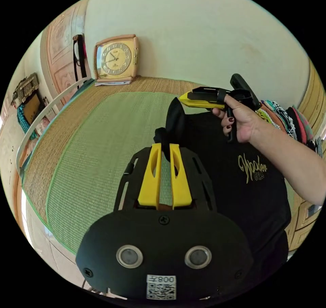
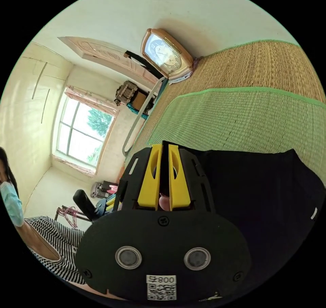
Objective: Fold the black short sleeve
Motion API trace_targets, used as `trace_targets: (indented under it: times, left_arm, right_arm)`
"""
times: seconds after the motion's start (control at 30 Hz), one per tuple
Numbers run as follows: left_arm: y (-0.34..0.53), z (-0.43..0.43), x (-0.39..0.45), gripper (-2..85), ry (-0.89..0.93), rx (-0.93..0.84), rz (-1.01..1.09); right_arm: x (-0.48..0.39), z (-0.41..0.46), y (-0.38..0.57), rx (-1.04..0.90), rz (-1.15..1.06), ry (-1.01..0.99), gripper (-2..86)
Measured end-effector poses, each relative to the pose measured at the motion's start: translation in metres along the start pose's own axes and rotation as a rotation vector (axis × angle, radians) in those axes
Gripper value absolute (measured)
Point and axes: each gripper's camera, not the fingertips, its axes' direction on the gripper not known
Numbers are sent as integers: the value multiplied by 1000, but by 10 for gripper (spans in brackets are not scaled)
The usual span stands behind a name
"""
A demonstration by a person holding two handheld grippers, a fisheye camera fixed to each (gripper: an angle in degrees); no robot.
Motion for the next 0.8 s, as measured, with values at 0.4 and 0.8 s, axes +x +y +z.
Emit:
trace_targets:
  times: [0.4, 0.8]
  left_arm:
    - [16, -3, -54, 75, 259, 68, -244]
    - [-15, 44, -45, 31, 157, -120, -166]
  right_arm:
    - [-146, 61, 0, -167, -469, 389, 51]
    - [-86, 119, 17, -375, -383, 656, 13]
